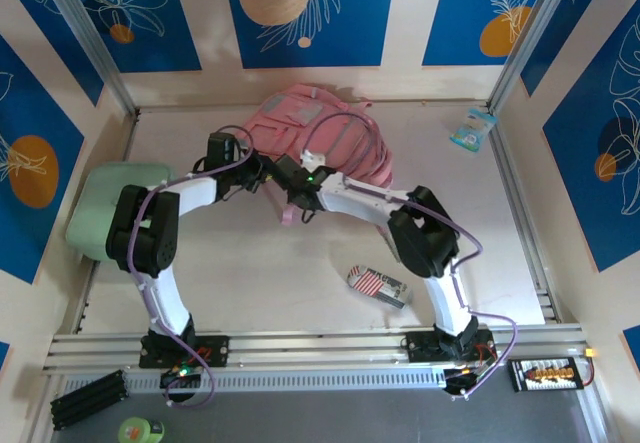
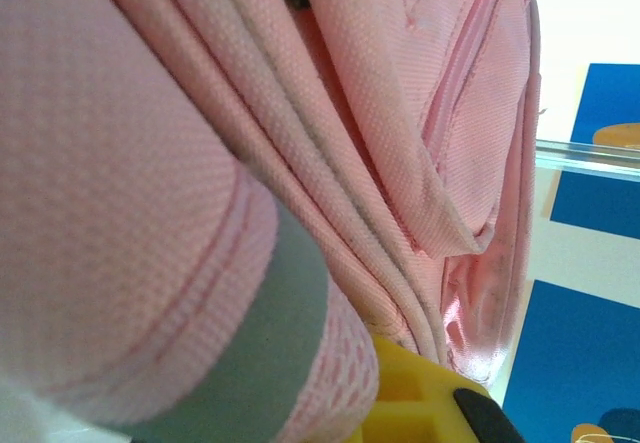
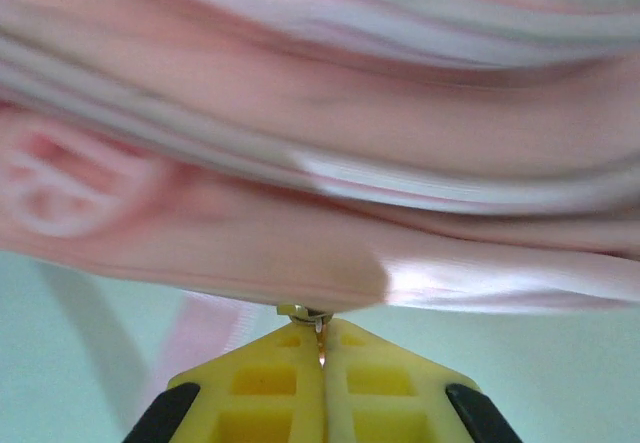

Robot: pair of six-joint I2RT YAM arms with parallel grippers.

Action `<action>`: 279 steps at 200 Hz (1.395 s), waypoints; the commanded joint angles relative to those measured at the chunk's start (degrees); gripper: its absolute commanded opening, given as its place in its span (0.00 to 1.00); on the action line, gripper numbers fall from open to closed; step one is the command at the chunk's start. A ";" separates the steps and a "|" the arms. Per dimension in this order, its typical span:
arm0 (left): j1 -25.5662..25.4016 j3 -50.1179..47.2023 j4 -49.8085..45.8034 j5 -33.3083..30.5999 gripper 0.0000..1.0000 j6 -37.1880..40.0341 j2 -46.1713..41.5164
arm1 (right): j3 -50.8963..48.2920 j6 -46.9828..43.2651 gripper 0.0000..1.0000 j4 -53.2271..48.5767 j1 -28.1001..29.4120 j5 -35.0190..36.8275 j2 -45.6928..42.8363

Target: Pack books, pencil case, and school supplies into a backpack

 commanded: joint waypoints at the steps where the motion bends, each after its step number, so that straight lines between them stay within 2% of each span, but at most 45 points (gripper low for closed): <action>1: 2.01 3.37 2.53 1.96 0.00 2.93 0.32 | -7.18 1.39 0.07 -3.52 -2.15 3.71 -6.59; 18: 2.07 3.80 2.21 2.27 0.00 3.21 0.41 | -11.51 1.68 0.07 -3.24 -3.54 2.59 -9.33; 43: 2.08 4.28 1.86 2.89 0.00 3.44 0.34 | -14.50 -7.04 0.10 4.48 -5.22 -3.42 -10.29; 65: 2.03 4.67 1.19 3.09 0.00 3.49 0.14 | -13.66 -13.66 0.17 8.93 -5.85 -7.34 -9.30; 86: 2.02 5.23 0.12 3.10 0.00 3.83 0.16 | -13.03 -15.94 0.23 10.40 -6.87 -9.33 -8.32; 116: 2.03 6.33 -1.93 3.25 0.00 4.62 0.25 | -13.80 -19.16 0.26 12.98 -7.88 -10.71 -7.75; 128: 2.03 6.67 -2.63 3.32 0.00 5.10 0.11 | -13.86 -20.52 0.25 13.71 -7.97 -11.14 -7.36; 168: 2.38 9.05 -7.90 2.03 0.00 8.24 0.59 | -15.52 -23.26 0.10 14.98 -8.49 -9.17 -7.91; 199: 3.56 11.92 -13.06 -0.62 0.00 12.26 2.25 | -19.52 -23.13 0.07 15.19 -11.18 -9.63 -11.39; 247: 5.40 15.04 -15.84 -2.13 0.00 15.59 5.69 | -18.82 -29.44 0.04 11.94 -16.22 -20.03 -12.04; 276: 5.43 17.41 -18.12 -3.90 0.00 18.14 6.73 | -14.39 -29.86 0.00 9.83 -14.49 -26.20 -9.66; 279: 5.41 17.69 -18.92 -4.48 0.04 18.63 6.68 | -13.93 -29.47 0.00 9.83 -13.95 -26.31 -9.43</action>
